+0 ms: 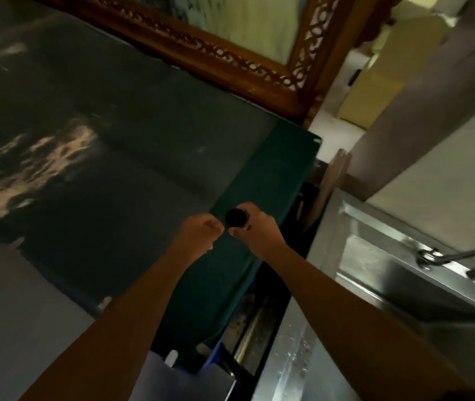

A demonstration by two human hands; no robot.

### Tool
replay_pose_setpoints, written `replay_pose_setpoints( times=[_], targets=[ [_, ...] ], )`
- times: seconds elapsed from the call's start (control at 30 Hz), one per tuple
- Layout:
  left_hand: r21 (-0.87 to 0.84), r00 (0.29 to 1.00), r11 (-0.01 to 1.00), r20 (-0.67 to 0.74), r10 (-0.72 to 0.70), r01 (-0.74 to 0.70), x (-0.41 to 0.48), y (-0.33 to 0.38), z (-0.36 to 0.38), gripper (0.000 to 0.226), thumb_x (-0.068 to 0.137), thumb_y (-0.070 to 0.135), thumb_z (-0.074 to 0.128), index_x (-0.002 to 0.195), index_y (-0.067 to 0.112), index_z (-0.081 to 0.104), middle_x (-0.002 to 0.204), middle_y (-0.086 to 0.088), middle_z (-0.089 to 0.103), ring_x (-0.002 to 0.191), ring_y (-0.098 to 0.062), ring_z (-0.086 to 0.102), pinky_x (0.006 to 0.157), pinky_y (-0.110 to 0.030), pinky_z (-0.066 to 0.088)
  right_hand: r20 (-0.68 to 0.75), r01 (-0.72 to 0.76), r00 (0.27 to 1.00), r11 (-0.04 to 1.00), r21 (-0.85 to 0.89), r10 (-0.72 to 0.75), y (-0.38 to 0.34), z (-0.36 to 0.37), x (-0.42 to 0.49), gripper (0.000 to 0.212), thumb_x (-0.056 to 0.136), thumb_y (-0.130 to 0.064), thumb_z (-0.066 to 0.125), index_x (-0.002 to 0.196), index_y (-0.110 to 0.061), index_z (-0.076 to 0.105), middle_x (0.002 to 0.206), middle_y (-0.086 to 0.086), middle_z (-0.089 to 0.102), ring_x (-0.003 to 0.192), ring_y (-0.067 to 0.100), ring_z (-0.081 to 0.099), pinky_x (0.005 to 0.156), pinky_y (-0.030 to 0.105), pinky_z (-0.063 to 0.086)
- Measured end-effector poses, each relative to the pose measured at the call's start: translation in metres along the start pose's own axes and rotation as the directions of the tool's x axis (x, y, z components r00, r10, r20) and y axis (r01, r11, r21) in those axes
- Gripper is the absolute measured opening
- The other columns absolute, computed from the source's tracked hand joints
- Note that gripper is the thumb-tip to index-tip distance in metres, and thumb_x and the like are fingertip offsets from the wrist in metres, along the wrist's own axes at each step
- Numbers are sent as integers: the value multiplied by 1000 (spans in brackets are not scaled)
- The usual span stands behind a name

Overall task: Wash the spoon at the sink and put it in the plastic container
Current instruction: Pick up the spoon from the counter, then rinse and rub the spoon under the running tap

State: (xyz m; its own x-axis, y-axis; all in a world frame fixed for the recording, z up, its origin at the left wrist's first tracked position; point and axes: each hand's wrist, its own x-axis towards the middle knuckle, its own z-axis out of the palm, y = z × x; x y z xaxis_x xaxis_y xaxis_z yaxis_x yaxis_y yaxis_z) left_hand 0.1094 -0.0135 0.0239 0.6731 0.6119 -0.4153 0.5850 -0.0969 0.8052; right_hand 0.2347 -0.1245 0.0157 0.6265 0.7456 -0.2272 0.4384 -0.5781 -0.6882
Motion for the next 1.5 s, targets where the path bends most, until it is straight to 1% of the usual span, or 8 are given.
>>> replay_pose_setpoints(
  times=[0.1, 0.2, 0.47, 0.57, 0.73, 0.97, 1.27, 1.5],
  targets=[
    [-14, 995, 996, 47, 84, -83, -14, 32, 26, 16, 91, 17, 58, 88, 3, 66, 65, -5, 57, 53, -18, 53, 47, -25, 40, -75, -36, 997, 999, 12, 37, 14, -36, -29, 48, 77, -29, 75, 118, -24, 52, 102, 8, 71, 92, 26, 67, 68, 29, 49],
    [4, 979, 986, 114, 168, -169, -32, 63, 59, 15, 91, 15, 61, 88, 3, 68, 57, -1, 55, 47, -11, 50, 40, -17, 37, -161, -69, 984, 997, 42, 75, 33, -71, -62, 49, 76, -29, 76, 119, -23, 53, 105, 9, 71, 96, 26, 66, 72, 27, 45],
    [-35, 932, 962, 244, 270, -269, -82, 134, 168, 12, 89, 12, 63, 89, 2, 70, 57, -2, 53, 44, -11, 45, 35, -16, 35, -324, -124, 931, 981, 150, 167, 112, -159, -165, 65, 78, -36, 76, 133, -27, 43, 88, -4, 68, 80, 13, 66, 75, 29, 52],
    [-9, 924, 956, 258, 284, -292, -92, 146, 197, 8, 88, 14, 64, 87, 7, 69, 58, 2, 54, 49, -8, 47, 39, -15, 35, -320, -146, 925, 970, 196, 204, 139, -178, -189, 61, 81, -34, 74, 133, -28, 43, 86, -5, 68, 77, 12, 66, 71, 31, 55],
    [55, 909, 948, 308, 281, -312, -116, 172, 271, 10, 90, 18, 64, 92, 10, 70, 56, 5, 53, 49, -6, 48, 43, -16, 37, -319, -141, 920, 953, 269, 227, 196, -223, -229, 51, 83, -28, 73, 127, -27, 48, 94, 1, 69, 85, 17, 69, 82, 43, 59],
    [43, 923, 966, 307, 230, -255, -129, 190, 351, 17, 90, 14, 63, 100, 2, 69, 57, -2, 53, 40, -10, 44, 40, -17, 36, -320, -102, 929, 959, 266, 187, 261, -259, -253, 44, 83, -21, 71, 123, -21, 54, 102, 4, 70, 89, 14, 67, 84, 35, 58],
    [46, 910, 973, 366, 195, -226, -113, 181, 407, 14, 91, 12, 61, 97, 1, 68, 55, -2, 52, 43, -12, 44, 45, -21, 37, -239, -178, 935, 928, 327, 263, 327, -260, -248, 39, 88, -23, 65, 124, -25, 52, 98, -5, 64, 83, 7, 64, 68, 20, 51],
    [42, 912, 980, 376, 162, -192, -78, 172, 421, 15, 90, 6, 62, 98, -6, 67, 54, -6, 47, 41, -12, 40, 42, -18, 34, -223, -281, 855, 779, 561, 469, 370, -267, -207, 39, 91, -35, 61, 123, -16, 52, 101, 5, 67, 79, 15, 68, 67, 30, 55]
  ],
)
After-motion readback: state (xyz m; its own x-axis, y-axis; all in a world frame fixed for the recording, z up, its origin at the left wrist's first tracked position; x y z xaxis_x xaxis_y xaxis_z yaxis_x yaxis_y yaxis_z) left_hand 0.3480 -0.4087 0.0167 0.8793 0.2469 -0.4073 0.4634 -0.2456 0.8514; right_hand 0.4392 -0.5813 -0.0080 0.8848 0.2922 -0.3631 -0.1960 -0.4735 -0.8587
